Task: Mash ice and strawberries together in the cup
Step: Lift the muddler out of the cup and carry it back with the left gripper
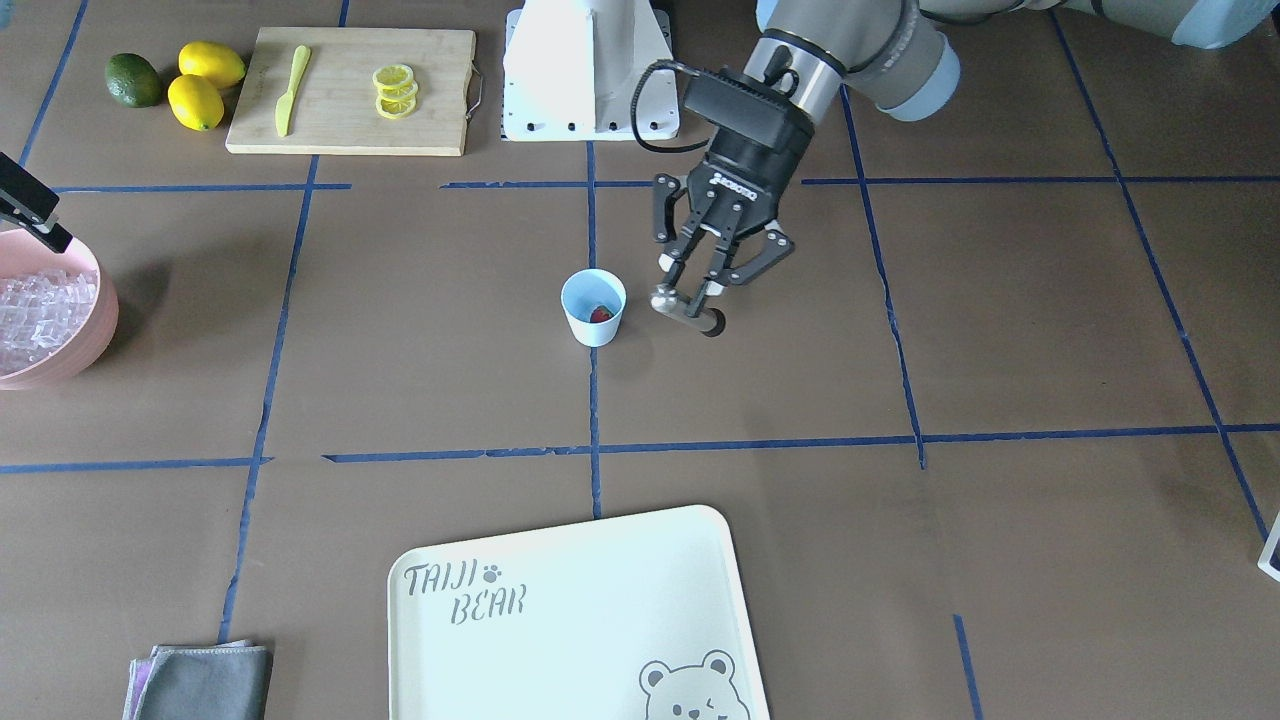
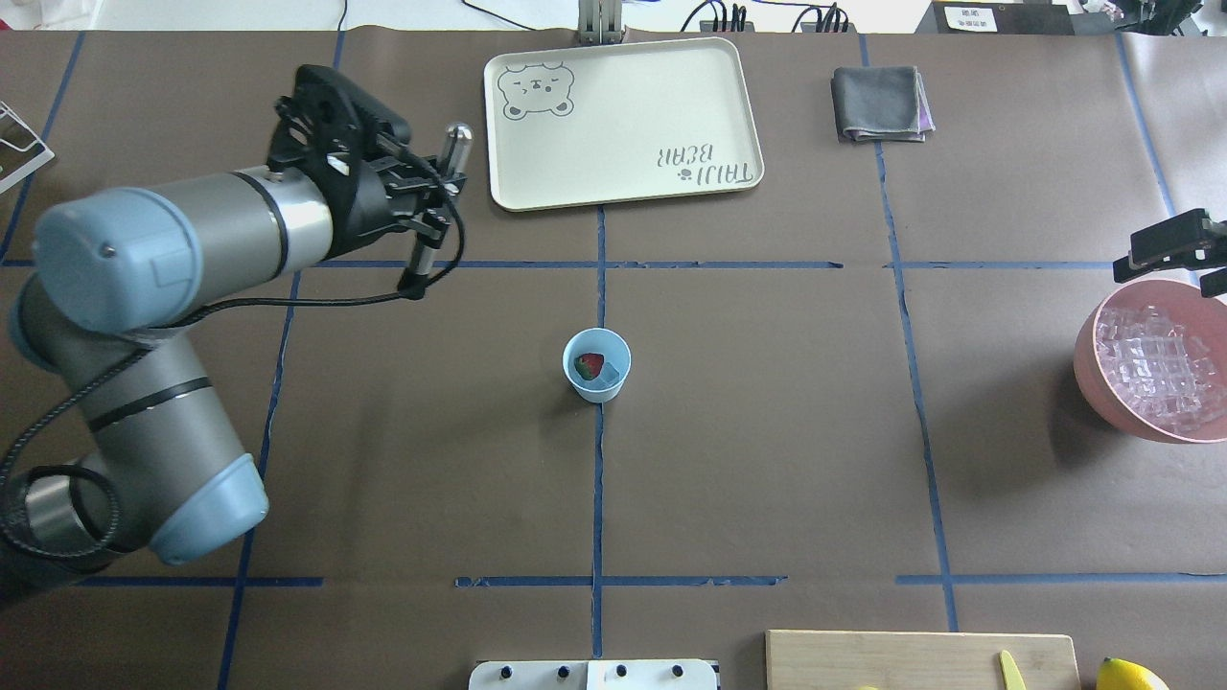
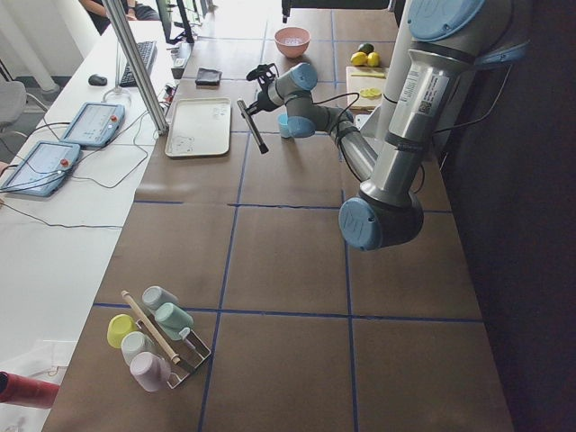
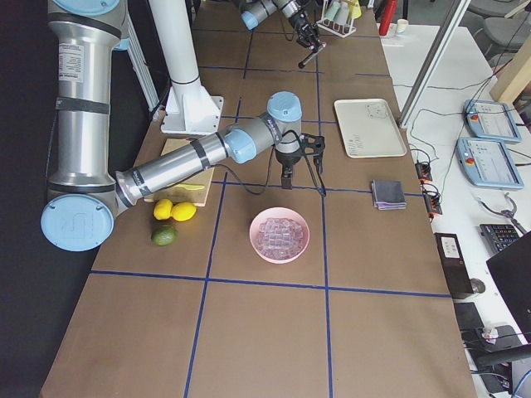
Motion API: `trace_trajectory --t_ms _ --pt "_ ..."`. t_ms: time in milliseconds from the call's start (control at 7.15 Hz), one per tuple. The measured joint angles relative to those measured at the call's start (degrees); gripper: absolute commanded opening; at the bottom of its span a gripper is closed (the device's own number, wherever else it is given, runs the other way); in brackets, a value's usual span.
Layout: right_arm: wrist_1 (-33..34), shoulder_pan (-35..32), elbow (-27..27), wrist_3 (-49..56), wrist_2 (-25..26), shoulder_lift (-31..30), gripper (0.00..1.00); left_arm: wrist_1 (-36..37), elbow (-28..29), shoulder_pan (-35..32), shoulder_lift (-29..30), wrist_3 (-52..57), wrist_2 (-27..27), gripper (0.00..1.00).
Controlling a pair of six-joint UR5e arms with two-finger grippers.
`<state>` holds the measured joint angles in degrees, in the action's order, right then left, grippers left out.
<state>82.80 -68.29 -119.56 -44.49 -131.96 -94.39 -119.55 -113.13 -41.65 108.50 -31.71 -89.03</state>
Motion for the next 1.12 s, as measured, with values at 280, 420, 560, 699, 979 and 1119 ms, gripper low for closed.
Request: trace_trajectory --t_ms 280,420,560,699,979,1119 --pt "0.0 0.0 0.0 -0.1 0.0 0.0 0.99 14.1 -3.4 -11.2 -3.6 0.1 -15.1 0.0" --pt "0.0 0.0 0.1 -0.1 0.0 0.1 0.99 17.7 -3.5 -16.2 -6.3 -0.4 -22.3 0.0" --pt "0.0 0.0 0.3 -0.2 0.0 0.1 0.99 21.0 -2.7 -19.9 -8.9 -1.1 -27.8 0.0" --pt "0.0 0.0 0.5 -0.2 0.0 0.2 0.99 26.3 -1.4 -21.7 -10.1 -1.5 -31.3 0.0" --pt "-0.1 0.0 0.6 -0.2 0.1 0.2 0.99 35.3 3.7 -23.0 -11.0 -1.5 -33.6 0.0" --pt "-0.1 0.0 0.6 -0.2 0.1 0.1 0.99 36.4 7.8 -23.5 -11.0 -1.4 -33.9 0.0"
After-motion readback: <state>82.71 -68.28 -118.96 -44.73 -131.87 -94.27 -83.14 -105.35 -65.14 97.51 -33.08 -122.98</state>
